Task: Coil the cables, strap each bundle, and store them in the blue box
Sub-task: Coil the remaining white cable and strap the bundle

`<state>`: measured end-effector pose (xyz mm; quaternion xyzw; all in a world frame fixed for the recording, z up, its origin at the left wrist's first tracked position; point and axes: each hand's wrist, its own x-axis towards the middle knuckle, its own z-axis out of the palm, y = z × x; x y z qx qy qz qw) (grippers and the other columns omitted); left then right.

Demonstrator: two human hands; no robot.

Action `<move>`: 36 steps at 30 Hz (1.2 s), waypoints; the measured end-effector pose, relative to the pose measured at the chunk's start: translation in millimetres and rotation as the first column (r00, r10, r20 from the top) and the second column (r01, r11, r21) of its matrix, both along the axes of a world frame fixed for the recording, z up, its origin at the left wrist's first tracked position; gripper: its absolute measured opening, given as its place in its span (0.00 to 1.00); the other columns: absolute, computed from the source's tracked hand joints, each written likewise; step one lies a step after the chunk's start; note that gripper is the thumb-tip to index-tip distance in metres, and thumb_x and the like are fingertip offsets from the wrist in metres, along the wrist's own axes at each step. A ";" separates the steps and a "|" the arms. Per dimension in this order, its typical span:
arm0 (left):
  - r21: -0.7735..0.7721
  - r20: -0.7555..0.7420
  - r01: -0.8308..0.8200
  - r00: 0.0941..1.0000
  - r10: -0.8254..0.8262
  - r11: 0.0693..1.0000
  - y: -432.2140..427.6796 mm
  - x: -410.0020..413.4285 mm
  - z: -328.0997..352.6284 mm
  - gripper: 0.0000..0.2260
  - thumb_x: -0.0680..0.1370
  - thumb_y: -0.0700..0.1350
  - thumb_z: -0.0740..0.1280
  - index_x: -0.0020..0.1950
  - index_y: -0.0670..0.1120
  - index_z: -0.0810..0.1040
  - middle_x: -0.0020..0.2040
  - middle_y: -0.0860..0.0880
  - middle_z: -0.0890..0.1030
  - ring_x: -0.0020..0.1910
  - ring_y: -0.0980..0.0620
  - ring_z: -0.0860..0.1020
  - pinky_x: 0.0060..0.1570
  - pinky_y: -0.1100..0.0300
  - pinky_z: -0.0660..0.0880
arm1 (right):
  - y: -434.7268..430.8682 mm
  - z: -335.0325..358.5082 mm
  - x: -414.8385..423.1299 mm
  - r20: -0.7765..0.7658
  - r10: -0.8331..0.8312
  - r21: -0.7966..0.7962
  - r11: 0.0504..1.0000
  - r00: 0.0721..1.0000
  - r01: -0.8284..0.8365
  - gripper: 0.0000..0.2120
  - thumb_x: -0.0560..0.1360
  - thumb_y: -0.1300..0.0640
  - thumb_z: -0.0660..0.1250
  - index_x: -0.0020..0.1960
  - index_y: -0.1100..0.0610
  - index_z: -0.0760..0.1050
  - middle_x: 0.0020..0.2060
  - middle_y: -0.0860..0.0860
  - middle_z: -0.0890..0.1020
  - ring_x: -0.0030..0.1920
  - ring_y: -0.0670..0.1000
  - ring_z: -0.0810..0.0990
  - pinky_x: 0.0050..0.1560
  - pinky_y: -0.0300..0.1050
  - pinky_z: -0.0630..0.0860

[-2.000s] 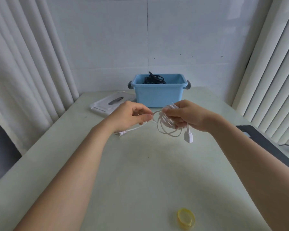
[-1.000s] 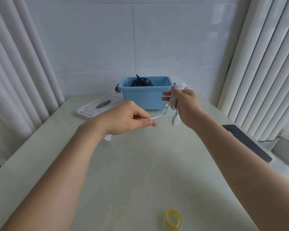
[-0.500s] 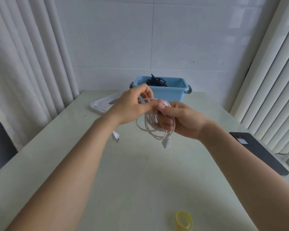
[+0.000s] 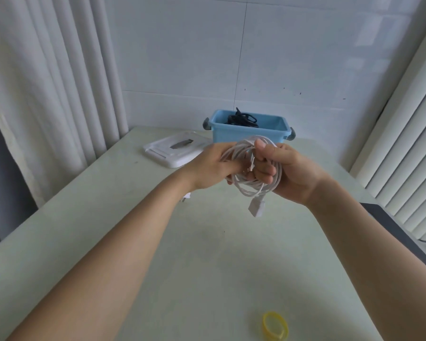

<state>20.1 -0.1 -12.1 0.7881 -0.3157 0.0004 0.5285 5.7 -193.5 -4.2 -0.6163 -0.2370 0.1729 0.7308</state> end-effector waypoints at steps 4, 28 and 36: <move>0.119 0.045 0.019 0.999 -0.025 0.993 -5.6 0.8 -8.8 0.12 0.82 0.38 0.64 0.53 0.57 0.77 0.43 0.51 0.80 0.36 0.55 0.76 0.35 0.57 0.77 | 2.3 4.9 -5.9 -0.045 -0.034 -0.085 0.996 0.998 0.030 0.17 0.77 0.52 0.63 0.34 0.59 0.66 0.19 0.49 0.63 0.20 0.47 0.62 0.37 0.41 0.73; 0.182 0.016 -0.153 0.988 0.153 0.971 -15.7 17.7 -39.3 0.16 0.80 0.48 0.69 0.67 0.53 0.76 0.61 0.54 0.79 0.59 0.56 0.78 0.62 0.54 0.76 | -36.1 28.1 12.3 -0.250 -0.248 0.296 0.901 0.936 0.317 0.18 0.83 0.46 0.56 0.39 0.57 0.69 0.23 0.46 0.64 0.24 0.45 0.64 0.42 0.40 0.76; -0.026 -0.442 0.142 0.886 -0.139 0.990 -51.5 -2.7 -63.3 0.42 0.78 0.52 0.72 0.82 0.56 0.46 0.77 0.49 0.68 0.74 0.55 0.69 0.75 0.51 0.63 | -36.9 42.4 1.8 -0.210 0.016 0.314 0.948 0.978 0.052 0.17 0.82 0.44 0.53 0.42 0.55 0.68 0.22 0.43 0.63 0.22 0.43 0.66 0.48 0.37 0.75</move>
